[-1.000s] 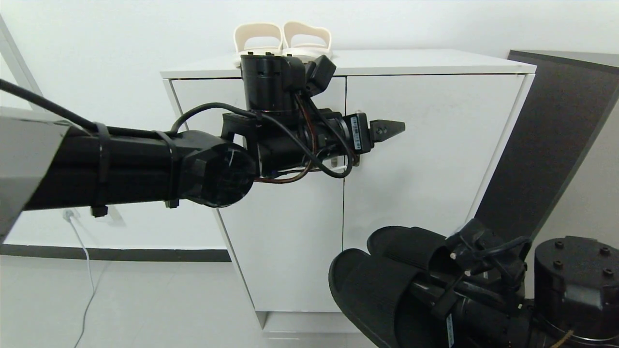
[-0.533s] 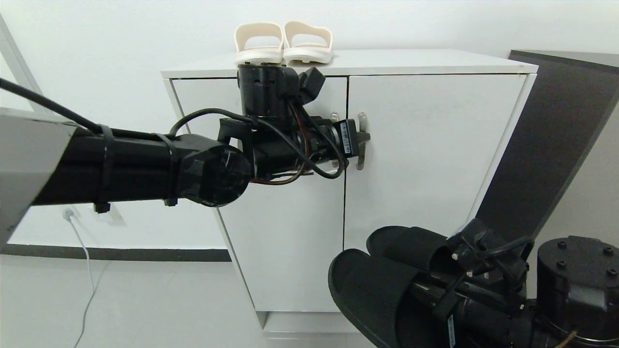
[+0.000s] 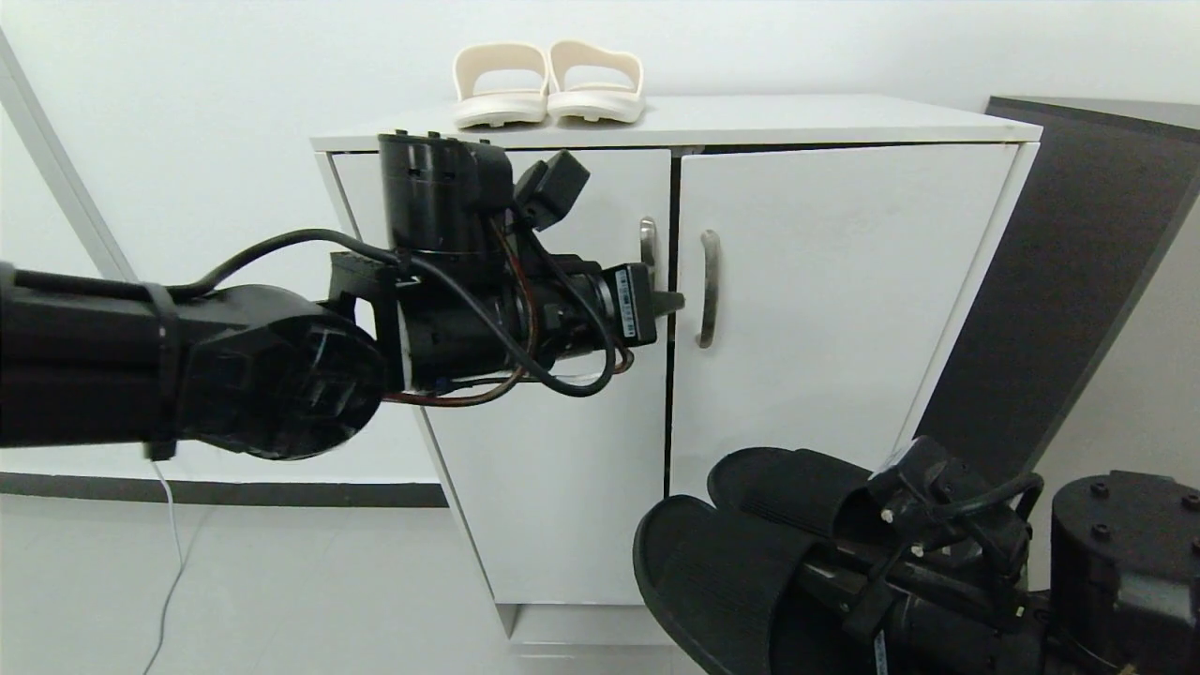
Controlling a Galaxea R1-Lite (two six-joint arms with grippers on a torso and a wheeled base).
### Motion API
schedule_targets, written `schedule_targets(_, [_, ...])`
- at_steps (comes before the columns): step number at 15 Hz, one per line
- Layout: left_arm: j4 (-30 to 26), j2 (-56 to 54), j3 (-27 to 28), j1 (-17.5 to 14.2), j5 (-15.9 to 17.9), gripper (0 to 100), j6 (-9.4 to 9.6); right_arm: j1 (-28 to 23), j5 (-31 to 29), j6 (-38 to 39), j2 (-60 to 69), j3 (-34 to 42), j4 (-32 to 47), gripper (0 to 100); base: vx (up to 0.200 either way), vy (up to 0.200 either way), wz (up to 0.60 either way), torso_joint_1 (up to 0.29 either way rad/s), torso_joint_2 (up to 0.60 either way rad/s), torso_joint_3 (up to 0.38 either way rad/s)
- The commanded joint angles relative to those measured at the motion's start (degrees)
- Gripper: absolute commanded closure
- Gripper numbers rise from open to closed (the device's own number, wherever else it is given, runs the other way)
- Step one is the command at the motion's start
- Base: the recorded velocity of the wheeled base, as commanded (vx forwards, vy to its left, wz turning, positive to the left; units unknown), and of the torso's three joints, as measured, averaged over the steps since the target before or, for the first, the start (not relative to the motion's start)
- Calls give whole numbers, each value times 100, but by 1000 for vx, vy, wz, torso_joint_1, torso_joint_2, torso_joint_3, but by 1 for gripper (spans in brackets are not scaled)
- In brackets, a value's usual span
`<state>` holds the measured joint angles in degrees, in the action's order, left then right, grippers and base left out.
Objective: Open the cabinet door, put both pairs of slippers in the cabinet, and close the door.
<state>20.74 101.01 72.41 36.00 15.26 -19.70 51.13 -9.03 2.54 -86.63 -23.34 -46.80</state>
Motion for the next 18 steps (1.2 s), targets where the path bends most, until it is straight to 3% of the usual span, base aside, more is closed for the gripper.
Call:
schedule_targets(1, [18,-398,-157,-84,12,100,1,3,-2,1,5,-3,-5,100,0,0,0,0,0,0])
schedule_targets(3, [27,-310,-87,-357,100,100,-8,3,-2,1,5,-3,-13,100,0,0,0,0,0,0])
schedule_targets(8, [273,288,414,-629,232,100,-34,3,-2,1,14,-3,-22,100,0,0,0,0,0,0])
schedule_targets(11, [273,516,722,-638,223,100,-192,3,-2,1,14,-3,-22,100,0,0,0,0,0,0])
schedule_targets(18, [264,762,1170,-568,232,100,-218,3,-2,1,14,-3,-22,100,0,0,0,0,0,0])
